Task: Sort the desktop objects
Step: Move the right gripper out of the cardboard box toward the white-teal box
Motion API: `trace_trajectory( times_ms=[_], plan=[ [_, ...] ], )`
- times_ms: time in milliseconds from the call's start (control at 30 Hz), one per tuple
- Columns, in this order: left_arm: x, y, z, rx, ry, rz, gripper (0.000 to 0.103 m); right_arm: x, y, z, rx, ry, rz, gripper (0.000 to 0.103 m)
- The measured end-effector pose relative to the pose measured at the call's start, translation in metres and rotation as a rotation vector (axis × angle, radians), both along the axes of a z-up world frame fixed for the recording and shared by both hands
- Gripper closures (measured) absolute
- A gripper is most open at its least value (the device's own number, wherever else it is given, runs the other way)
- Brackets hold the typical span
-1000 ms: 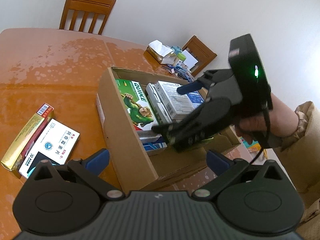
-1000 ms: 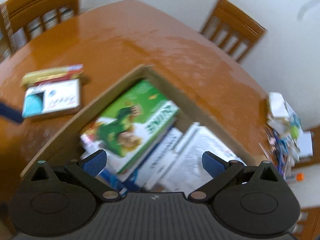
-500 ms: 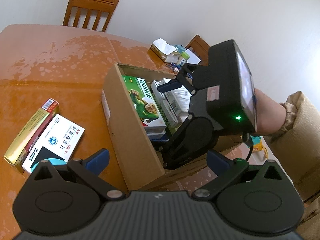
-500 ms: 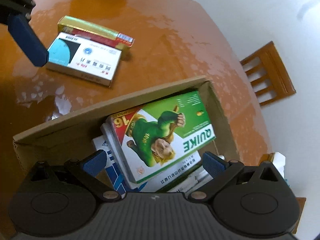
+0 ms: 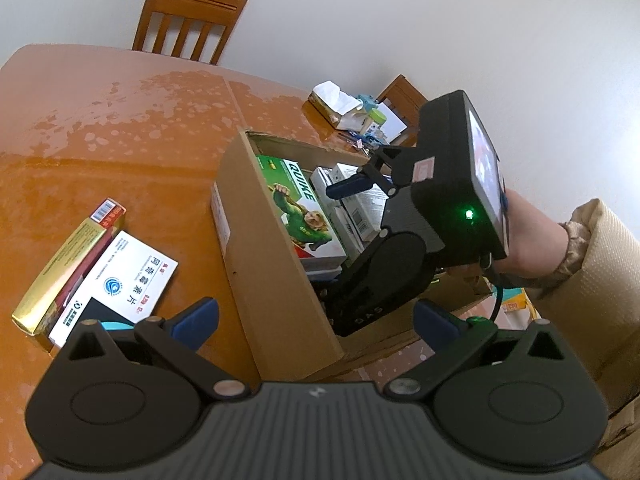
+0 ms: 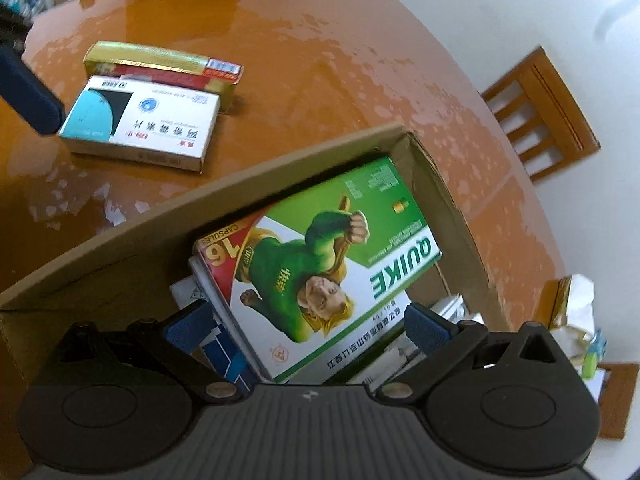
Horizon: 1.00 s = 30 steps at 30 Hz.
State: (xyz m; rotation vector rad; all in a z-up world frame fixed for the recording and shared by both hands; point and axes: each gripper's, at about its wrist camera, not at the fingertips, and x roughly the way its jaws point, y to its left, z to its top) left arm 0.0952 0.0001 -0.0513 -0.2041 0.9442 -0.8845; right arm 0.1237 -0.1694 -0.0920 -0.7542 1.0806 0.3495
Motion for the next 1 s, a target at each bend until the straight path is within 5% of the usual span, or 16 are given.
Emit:
trace_trajectory(
  times_ms=[600,867,1000],
  plan=[
    [0.001,-0.001,0.004,0.005,-0.018,-0.008,0.000,-0.009,-0.011,0.025,0.062,-0.020,-0.010,0.000],
    [-0.012,0.010,0.016,0.040,-0.047,0.057,0.000,-0.035,-0.039,0.090,0.214,-0.157,-0.125,0.000],
    [-0.022,0.019,0.020,0.086,-0.060,0.120,0.000,-0.046,-0.056,0.104,0.386,-0.117,-0.230,0.000]
  ],
)
